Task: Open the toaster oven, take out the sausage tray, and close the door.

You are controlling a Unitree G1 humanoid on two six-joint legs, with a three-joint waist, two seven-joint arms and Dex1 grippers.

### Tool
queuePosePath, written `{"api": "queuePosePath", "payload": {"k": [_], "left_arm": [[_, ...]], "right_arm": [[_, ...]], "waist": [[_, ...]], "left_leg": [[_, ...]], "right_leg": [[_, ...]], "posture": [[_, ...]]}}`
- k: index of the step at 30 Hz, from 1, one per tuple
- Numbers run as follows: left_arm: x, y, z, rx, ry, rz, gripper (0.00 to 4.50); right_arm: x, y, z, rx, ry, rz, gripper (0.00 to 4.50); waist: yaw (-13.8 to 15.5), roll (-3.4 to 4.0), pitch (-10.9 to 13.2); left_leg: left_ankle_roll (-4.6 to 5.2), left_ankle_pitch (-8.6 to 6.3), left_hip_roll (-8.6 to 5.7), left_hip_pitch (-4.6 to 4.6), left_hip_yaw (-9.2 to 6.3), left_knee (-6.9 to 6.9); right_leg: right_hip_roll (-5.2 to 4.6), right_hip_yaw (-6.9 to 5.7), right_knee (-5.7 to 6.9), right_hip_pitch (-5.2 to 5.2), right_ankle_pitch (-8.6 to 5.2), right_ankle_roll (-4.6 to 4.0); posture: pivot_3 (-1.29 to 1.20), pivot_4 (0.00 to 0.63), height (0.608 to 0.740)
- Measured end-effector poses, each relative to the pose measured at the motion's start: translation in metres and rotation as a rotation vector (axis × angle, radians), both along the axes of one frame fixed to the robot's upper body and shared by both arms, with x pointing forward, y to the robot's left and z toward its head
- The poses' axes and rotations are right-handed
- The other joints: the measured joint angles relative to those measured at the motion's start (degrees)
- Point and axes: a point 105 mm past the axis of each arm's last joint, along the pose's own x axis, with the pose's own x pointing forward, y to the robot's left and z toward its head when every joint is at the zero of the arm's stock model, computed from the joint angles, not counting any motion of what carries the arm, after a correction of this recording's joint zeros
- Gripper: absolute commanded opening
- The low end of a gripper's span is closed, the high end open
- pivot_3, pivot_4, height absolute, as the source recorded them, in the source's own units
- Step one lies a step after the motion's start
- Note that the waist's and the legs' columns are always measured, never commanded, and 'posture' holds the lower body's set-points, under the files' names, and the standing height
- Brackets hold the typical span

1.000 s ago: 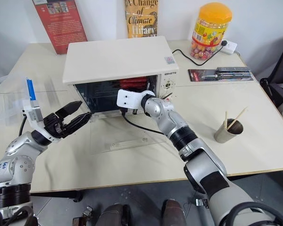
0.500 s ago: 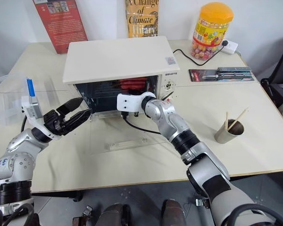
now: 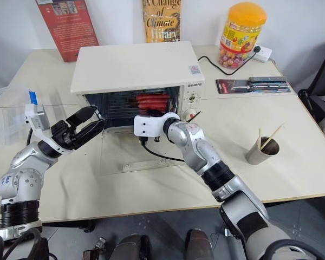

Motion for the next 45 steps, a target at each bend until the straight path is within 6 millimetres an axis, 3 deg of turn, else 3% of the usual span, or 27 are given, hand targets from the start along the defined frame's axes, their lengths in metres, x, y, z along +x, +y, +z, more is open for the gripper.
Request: {"api": "queuePosePath", "payload": {"k": [17,30,38,45], "left_arm": [[0.000,0.006,-0.005,0.027,0.029,0.006,4.50],[-0.011,0.035,-0.013,0.049,0.124,0.064,4.50],[-0.020,0.041,-0.017,0.037,0.190,0.054,4.50],[-0.031,0.038,-0.027,0.012,0.290,0.058,4.50]], "right_arm": [[-0.033,-0.012,-0.013,-0.074,-0.102,0.051,0.00],[-0.057,-0.019,-0.017,-0.083,-0.068,0.093,0.00],[-0.075,-0.028,-0.019,-0.118,-0.048,0.139,0.00],[-0.089,-0.037,-0.037,-0.177,0.004,0.178,0.00]], "waist": [[0.2,0.00,0.0],[0.2,0.00,0.0],[0.4,0.00,0.0],[0.8,0.00,0.0]], "left_leg": [[-0.01,0.00,0.00,0.00,0.05,0.01],[-0.01,0.00,0.00,0.00,0.07,-0.05],[-0.01,0.00,-0.01,0.00,0.08,-0.04],[-0.01,0.00,-0.01,0.00,0.10,-0.03]], "right_leg": [[0.00,0.01,-0.14,0.02,0.00,0.00],[0.00,0.02,-0.24,0.03,0.00,0.00],[0.00,0.03,-0.30,0.06,0.00,0.00],[0.00,0.06,-0.34,0.08,0.00,0.00]], "posture": [[0.00,0.150,0.740],[0.00,0.150,0.740],[0.00,0.150,0.740],[0.00,0.150,0.740]]}}
